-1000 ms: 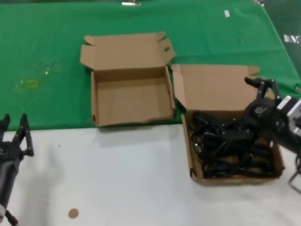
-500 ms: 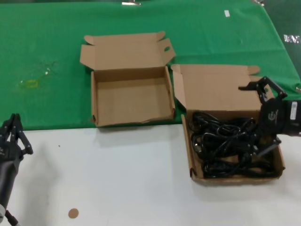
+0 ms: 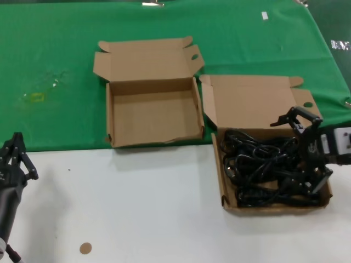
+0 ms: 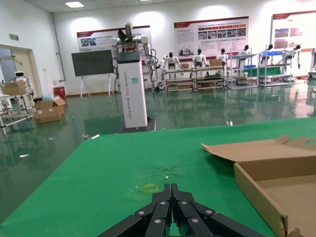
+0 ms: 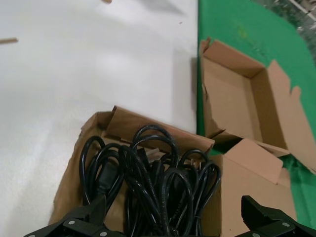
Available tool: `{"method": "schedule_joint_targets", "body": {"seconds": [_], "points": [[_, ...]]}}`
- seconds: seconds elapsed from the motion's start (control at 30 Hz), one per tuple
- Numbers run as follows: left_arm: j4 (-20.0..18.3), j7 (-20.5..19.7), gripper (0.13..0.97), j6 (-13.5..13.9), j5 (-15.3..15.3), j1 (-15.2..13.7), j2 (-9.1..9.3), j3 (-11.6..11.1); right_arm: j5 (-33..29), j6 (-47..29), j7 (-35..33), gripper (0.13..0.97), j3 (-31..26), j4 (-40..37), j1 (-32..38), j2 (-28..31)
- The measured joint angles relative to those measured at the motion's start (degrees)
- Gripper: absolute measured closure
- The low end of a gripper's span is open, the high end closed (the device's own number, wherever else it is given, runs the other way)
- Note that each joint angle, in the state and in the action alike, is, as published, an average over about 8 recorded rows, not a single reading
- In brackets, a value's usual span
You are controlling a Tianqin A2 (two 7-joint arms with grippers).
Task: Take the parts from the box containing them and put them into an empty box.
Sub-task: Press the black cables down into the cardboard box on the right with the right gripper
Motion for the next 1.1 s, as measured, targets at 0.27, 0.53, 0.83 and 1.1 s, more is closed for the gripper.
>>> {"method": "schedule_joint_targets", "body": {"seconds": [0.27,0.53,0.83,1.1], "points": [[0.0,0.0,0.945,0.0,0.0,0.0,0.00,0.0,-5.2,-1.1,-1.7,0.139,-3.2,-4.4,4.6,-3.8],[0.0,0.0,0.945,0.0,0.0,0.0,0.00,0.0,-8.1,-0.8,-4.0,0.198,-4.7,-9.5,7.2,-6.8],[0.0,0.0,0.945,0.0,0.0,0.0,0.00,0.0,-9.4,-0.1,-6.0,0.292,-5.1,-13.3,8.8,-8.6],[0.0,0.0,0.945,0.0,0.0,0.0,0.00,0.0,-9.4,-0.1,-6.2,0.448,-4.9,-13.9,9.0,-8.9]]}}
